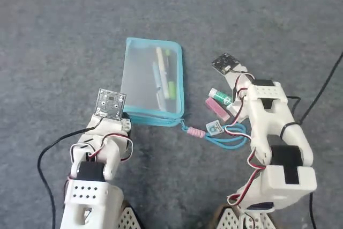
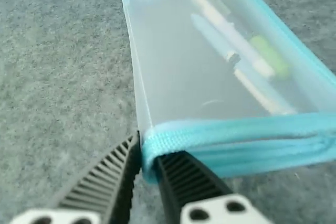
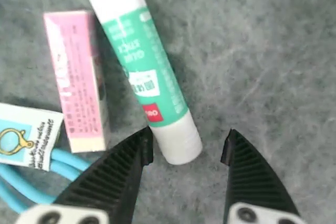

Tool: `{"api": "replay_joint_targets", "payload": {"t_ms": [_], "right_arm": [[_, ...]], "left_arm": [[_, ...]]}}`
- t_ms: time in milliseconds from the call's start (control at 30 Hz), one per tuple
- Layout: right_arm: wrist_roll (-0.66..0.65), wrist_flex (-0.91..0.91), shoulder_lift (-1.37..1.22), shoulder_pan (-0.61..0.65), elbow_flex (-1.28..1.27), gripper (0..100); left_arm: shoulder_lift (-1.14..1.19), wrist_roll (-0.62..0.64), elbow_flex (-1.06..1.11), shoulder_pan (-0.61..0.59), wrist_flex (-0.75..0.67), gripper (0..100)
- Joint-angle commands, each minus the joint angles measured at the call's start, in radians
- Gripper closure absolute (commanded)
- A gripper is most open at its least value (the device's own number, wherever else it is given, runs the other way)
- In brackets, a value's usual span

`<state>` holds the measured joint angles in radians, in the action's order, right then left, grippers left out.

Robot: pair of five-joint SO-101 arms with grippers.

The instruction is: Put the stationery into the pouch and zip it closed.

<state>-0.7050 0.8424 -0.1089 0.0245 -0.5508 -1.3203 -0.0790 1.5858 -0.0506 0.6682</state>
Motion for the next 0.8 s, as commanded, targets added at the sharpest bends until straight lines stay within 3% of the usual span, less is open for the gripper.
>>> {"api": "replay_joint_targets", "payload": {"t_ms": [0, 133, 333, 767], "right_arm": [[-0.017, -0.018, -0.004, -0.018, 0.054, 81.2], [-0.017, -0.018, -0.027, -0.015, 0.071, 91.9], [-0.017, -0.002, -0.027, -0.019, 0.069, 98.1], [0.199, 0.476, 0.062, -0.105, 0.336, 99.2]], "left_arm": [[0.005, 0.006, -0.041, 0.009, -0.008, 99], [0.005, 0.006, -0.041, 0.009, -0.008, 99], [0.005, 0.006, -0.041, 0.009, -0.008, 99], [0.005, 0.006, -0.041, 0.009, -0.008, 99]]}}
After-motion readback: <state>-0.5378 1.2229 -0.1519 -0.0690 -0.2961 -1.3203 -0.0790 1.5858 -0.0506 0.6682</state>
